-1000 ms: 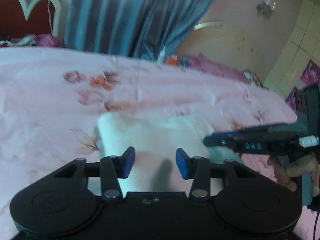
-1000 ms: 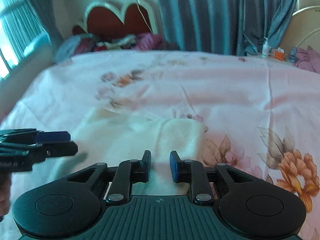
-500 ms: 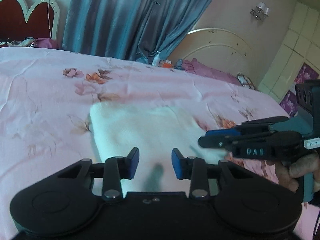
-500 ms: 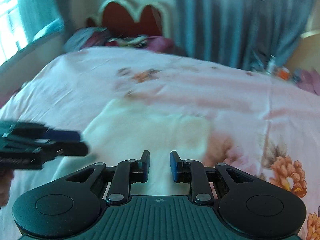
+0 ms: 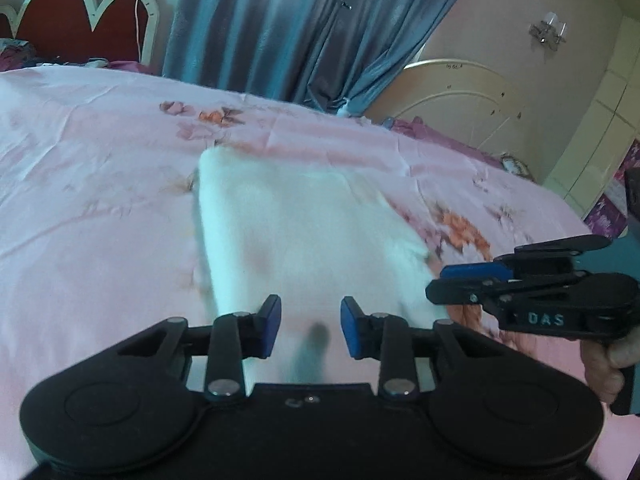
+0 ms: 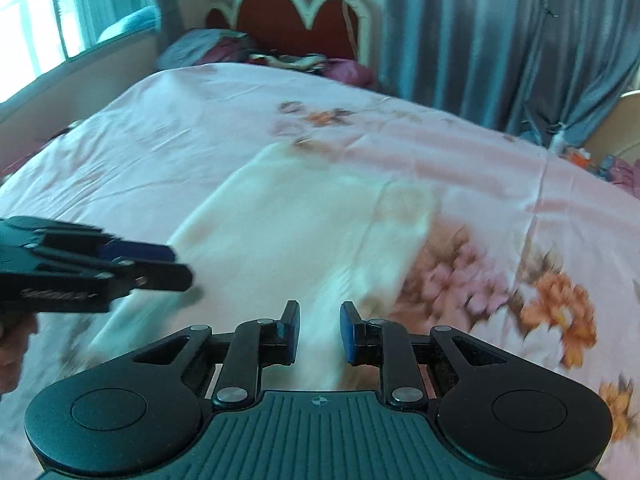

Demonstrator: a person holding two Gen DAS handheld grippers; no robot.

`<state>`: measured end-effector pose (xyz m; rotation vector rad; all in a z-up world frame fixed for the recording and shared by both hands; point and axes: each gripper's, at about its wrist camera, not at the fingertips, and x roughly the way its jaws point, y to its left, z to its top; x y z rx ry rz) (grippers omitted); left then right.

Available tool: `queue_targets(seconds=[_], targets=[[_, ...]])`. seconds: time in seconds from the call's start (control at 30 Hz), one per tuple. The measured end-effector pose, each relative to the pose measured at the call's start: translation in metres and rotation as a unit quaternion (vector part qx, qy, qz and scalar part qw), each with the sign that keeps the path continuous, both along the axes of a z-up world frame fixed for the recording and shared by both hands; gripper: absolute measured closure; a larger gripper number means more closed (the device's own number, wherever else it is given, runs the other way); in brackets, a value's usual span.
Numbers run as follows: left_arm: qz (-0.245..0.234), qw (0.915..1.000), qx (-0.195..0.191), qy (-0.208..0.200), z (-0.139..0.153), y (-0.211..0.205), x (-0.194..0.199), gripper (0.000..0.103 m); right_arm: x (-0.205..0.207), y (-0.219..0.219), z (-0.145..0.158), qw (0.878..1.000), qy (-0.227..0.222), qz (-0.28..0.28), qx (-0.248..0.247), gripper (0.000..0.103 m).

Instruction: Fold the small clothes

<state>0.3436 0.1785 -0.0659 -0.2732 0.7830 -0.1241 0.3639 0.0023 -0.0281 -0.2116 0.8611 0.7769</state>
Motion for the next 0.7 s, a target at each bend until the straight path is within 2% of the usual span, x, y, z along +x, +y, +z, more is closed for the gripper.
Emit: queue_targets(seconds=[0.17, 0.33, 0.43, 0.7], targets=[[0.005, 0.9997, 0.013, 0.019, -0.004, -0.014, -0.02, 0.074, -0.021, -0.002, -0.018, 1.0, 0.02, 0.004, -0.016, 0.081], [0.014, 0.9989, 0.031, 0.031, -0.008, -0.021, -0.03, 0.074, -0.025, -0.011, -0.032, 0.998, 0.031, -0.021, -0.044, 0.081], [0.022, 0.9985, 0.036, 0.035, -0.01, -0.023, -0.038, 0.074, -0.026, -0.02, -0.033, 0.998, 0.047, -0.032, -0.032, 0.081], [0.034, 0.9979, 0.035, 0.042, -0.016, -0.024, -0.051, 0.074, -0.031, -0.022, -0.037, 0.997, 0.052, -0.047, -0.029, 0.081]])
